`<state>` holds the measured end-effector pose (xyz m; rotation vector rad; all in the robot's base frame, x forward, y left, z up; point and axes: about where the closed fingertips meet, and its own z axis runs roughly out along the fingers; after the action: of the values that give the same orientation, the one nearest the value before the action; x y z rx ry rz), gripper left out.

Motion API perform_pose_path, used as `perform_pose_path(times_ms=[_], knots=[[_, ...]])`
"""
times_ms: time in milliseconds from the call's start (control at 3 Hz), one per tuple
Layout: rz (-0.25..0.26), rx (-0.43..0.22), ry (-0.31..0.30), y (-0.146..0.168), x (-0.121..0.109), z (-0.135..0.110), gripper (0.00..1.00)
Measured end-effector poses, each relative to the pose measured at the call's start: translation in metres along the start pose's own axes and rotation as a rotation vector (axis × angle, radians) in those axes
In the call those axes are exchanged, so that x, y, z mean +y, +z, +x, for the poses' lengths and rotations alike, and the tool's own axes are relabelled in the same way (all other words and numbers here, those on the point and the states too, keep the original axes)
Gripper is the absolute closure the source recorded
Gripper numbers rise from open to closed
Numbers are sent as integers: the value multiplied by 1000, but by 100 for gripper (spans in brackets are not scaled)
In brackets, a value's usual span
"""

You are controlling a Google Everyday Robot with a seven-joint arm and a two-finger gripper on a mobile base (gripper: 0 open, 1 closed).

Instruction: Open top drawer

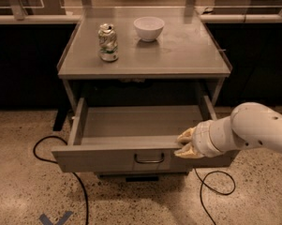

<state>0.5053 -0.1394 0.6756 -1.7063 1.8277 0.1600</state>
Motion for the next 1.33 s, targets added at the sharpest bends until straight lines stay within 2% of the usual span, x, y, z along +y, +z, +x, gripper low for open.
perform_pose_path(times_ms=[333,667,1000,1333], knots=[[21,-6,-11,-8,17,-1,100],[21,-6,-11,-8,18,-1,100],[40,-11,-21,-16,34,-1,100],[40,-11,-22,-16,34,-1,100]])
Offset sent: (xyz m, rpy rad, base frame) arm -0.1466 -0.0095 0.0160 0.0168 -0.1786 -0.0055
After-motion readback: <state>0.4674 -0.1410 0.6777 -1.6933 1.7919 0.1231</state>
